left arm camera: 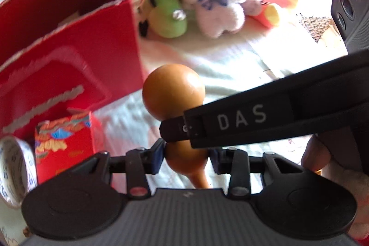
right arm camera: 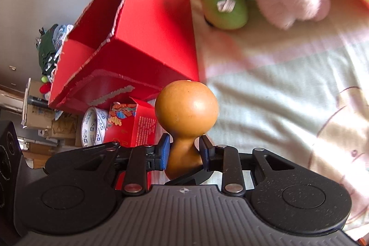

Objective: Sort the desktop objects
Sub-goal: 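Close the right gripper on the orange gourd toy's neck and lift it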

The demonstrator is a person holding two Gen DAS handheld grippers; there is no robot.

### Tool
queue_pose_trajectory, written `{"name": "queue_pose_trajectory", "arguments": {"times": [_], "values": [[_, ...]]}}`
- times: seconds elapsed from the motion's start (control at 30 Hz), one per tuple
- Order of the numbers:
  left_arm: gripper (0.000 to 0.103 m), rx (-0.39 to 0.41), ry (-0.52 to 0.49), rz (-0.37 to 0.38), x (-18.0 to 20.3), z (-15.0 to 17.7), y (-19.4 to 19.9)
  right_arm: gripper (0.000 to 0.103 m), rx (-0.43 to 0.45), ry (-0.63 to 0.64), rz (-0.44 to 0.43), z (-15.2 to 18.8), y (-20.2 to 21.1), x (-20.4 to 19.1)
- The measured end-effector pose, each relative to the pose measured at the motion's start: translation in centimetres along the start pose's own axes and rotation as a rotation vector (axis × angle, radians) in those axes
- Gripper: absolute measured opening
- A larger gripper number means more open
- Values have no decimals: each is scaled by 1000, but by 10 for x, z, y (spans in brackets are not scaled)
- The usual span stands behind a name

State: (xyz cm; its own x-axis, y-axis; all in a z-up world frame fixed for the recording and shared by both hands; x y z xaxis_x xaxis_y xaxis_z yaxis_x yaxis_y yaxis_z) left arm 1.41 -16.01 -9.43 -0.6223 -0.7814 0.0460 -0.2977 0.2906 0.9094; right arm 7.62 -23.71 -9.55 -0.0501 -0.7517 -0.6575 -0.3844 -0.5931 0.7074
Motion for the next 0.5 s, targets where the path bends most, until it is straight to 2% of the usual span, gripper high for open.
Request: {"name": "queue_pose_trajectory", "arguments": {"times": [0.27, 0.5], "values": [[39, 120, -87, 46, 20, -38, 36, 30, 130, 60, 44, -23, 35, -24], [39, 238, -87, 49, -3, -82, 80, 30, 218, 205, 51, -58, 52, -72]]}}
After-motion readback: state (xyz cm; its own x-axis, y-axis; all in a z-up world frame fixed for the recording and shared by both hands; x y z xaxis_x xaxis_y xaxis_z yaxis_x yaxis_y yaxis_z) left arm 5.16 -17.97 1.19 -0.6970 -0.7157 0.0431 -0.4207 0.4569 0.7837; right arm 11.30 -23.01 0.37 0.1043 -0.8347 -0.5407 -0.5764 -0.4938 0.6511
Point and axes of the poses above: each gripper's, at about its wrist camera, not at the fingertips, and y roughly against the way its jaws point, x to its right, z to its underside, the point moved 6 cm from there along -y, roughly the way its jaws point, and after that the axes turned 5 degrees about -z, right-handed, at the moved point
